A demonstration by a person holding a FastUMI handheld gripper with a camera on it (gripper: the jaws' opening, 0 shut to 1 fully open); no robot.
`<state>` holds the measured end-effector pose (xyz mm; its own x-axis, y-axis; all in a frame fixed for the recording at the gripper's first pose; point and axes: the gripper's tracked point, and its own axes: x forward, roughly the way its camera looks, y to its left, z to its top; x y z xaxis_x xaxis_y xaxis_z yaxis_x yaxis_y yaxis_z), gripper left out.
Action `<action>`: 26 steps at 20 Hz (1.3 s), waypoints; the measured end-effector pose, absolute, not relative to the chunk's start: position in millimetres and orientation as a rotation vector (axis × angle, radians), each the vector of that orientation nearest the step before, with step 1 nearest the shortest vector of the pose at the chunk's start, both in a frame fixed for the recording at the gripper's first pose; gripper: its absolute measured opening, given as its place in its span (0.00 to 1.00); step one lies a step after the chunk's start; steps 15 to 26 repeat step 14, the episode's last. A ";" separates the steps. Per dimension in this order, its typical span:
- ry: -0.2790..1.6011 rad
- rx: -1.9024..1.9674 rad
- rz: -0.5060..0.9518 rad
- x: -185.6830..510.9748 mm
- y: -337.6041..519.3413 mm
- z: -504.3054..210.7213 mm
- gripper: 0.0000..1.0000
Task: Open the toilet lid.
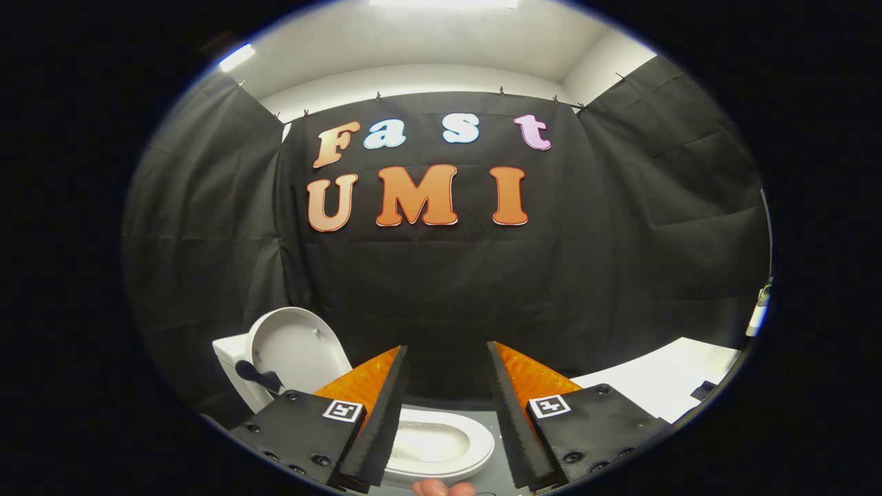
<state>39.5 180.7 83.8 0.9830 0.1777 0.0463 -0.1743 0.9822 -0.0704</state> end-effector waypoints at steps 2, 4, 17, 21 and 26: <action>-0.052 -0.082 0.162 38.4 164.7 73.5 0.73; -0.060 -0.085 0.156 35.4 154.1 69.8 0.73; -0.049 -0.039 0.119 41.6 134.7 31.3 0.77; -0.049 -0.039 0.119 41.6 134.7 31.3 0.77; -0.049 -0.039 0.119 41.6 134.7 31.3 0.77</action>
